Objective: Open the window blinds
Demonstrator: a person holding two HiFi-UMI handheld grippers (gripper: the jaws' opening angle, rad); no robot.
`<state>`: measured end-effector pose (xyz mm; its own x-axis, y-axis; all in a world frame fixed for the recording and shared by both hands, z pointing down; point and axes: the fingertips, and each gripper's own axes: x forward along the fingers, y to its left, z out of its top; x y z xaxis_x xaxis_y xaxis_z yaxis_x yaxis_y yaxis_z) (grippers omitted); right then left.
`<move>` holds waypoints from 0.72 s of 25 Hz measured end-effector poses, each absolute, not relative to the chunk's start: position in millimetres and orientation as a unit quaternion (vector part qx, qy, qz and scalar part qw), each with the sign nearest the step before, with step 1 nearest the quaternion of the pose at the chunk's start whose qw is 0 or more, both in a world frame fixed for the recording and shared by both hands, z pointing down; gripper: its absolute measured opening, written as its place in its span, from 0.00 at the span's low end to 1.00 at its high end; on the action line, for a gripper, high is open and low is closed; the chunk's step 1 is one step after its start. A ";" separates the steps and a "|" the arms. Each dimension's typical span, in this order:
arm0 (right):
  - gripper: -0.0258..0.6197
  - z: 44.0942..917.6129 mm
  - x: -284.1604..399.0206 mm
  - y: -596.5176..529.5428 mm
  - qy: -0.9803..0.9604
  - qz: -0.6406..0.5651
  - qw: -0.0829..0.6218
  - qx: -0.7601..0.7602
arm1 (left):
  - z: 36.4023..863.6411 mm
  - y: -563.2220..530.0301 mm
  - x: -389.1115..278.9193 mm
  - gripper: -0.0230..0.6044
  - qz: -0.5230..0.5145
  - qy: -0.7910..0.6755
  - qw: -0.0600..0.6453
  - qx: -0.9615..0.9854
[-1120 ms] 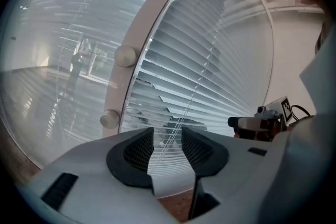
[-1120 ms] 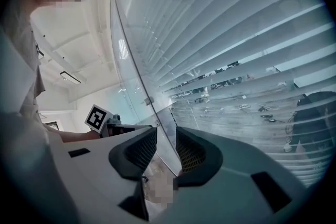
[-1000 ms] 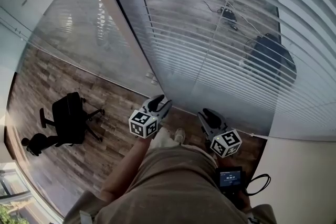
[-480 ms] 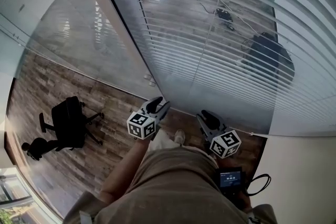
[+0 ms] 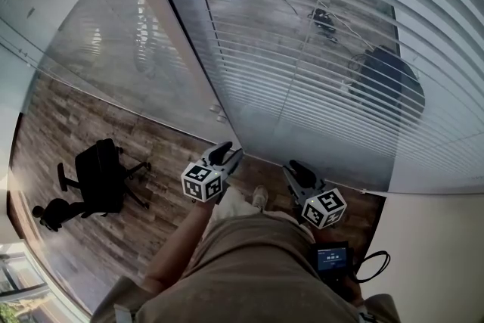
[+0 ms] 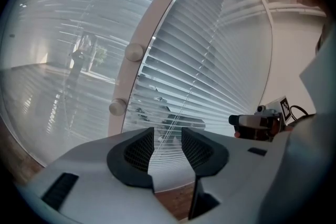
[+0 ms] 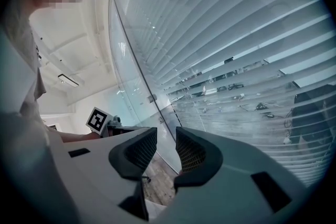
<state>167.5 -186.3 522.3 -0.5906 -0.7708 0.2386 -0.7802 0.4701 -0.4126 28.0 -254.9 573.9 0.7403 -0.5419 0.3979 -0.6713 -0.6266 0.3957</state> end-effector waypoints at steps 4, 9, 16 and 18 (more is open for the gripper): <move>0.22 525.0 168.1 -180.9 -0.855 0.249 0.011 0.455 | 573.1 -251.9 26.7 0.30 0.112 -0.339 0.268 0.895; 0.22 530.9 166.7 -173.9 -0.854 0.252 0.012 0.455 | 577.4 -244.9 27.6 0.30 0.109 -0.337 0.272 0.894; 0.22 521.8 160.0 -168.6 -0.853 0.258 0.011 0.453 | 572.3 -237.7 25.3 0.30 0.115 -0.337 0.283 0.891; 0.22 529.0 157.9 -162.1 -0.852 0.260 0.007 0.455 | 581.3 -230.9 25.0 0.30 0.119 -0.333 0.285 0.891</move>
